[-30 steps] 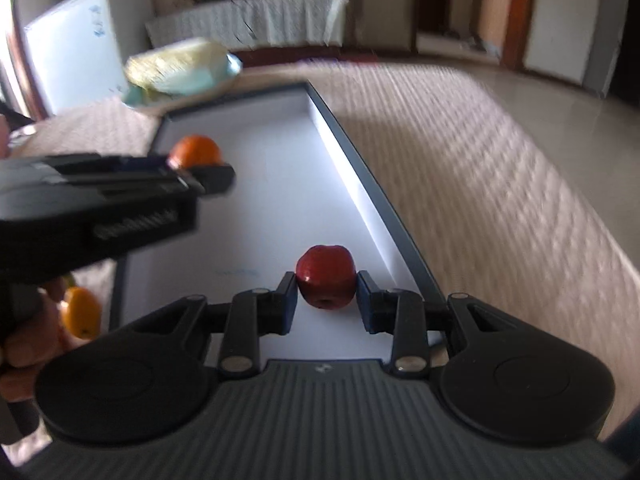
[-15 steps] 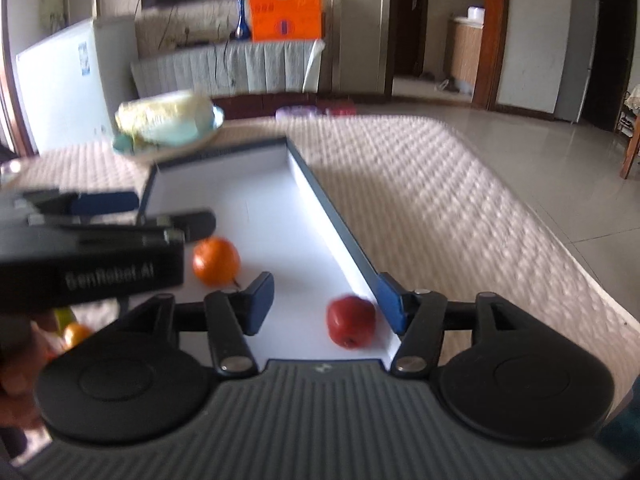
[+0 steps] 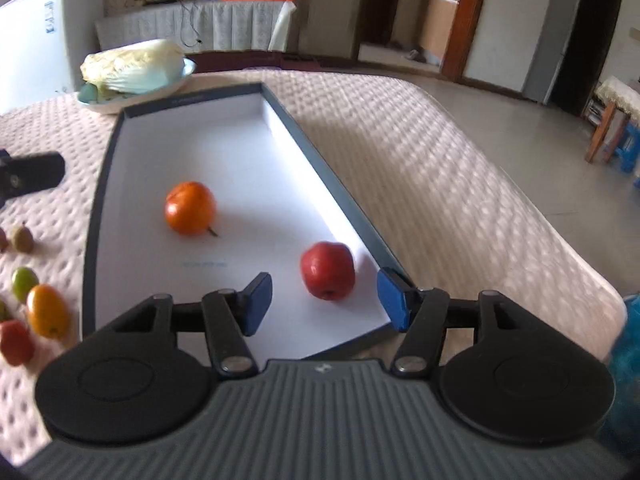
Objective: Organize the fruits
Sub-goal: 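Move both tools back over the remaining fruits on the table, then grasp the small orange with left tool while right tool grasps the stemmed tangerine, then carry the small orange with left tool while right tool carries the tangerine toward the box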
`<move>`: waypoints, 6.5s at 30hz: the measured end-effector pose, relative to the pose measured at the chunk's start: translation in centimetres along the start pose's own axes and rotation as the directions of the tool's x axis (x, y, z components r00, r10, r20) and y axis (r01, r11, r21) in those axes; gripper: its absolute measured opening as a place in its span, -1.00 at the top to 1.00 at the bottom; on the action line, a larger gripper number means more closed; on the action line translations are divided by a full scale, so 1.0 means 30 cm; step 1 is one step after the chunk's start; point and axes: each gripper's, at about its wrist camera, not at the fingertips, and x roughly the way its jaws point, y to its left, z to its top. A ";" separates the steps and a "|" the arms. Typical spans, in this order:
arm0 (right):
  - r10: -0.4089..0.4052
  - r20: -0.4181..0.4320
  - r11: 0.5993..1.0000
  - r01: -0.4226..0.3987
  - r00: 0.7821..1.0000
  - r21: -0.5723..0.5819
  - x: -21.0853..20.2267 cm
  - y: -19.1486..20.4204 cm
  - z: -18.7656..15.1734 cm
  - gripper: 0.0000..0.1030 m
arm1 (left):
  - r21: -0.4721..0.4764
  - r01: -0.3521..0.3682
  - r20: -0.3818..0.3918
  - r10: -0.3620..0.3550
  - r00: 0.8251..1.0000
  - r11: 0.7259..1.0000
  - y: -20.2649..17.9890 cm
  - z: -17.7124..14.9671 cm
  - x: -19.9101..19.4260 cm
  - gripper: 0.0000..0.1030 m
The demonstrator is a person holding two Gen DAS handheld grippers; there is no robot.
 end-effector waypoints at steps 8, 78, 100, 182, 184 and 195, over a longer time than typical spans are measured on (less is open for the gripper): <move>0.024 0.027 0.998 -0.025 0.999 0.064 -0.062 -0.016 -0.025 -0.18 | -0.039 -0.049 0.000 0.049 0.999 0.998 0.081 -0.036 -0.132 -0.55; 0.414 0.070 0.841 -0.351 0.908 -0.412 -0.166 0.777 -0.100 0.11 | -0.196 -0.476 -0.128 0.458 0.879 0.858 1.118 -0.148 -0.040 -0.54; 0.422 0.051 0.831 -0.363 0.905 -0.421 -0.157 0.775 -0.086 0.21 | -0.249 -0.477 -0.172 0.447 0.878 0.843 1.186 -0.170 0.009 0.31; 0.457 0.332 0.879 -0.477 0.825 -0.023 -0.260 0.020 0.100 0.22 | -0.001 -0.041 -0.069 0.041 0.997 0.999 0.143 -0.133 -0.144 0.32; 0.445 0.332 0.883 -0.468 0.832 -0.012 -0.255 0.001 0.098 0.22 | -0.004 -0.035 -0.068 0.035 0.997 0.999 0.133 -0.128 -0.136 0.32; 0.430 0.339 0.889 -0.459 0.837 0.004 -0.256 -0.035 0.093 0.23 | 0.010 -0.015 -0.060 0.015 0.998 1.000 0.100 -0.118 -0.117 0.32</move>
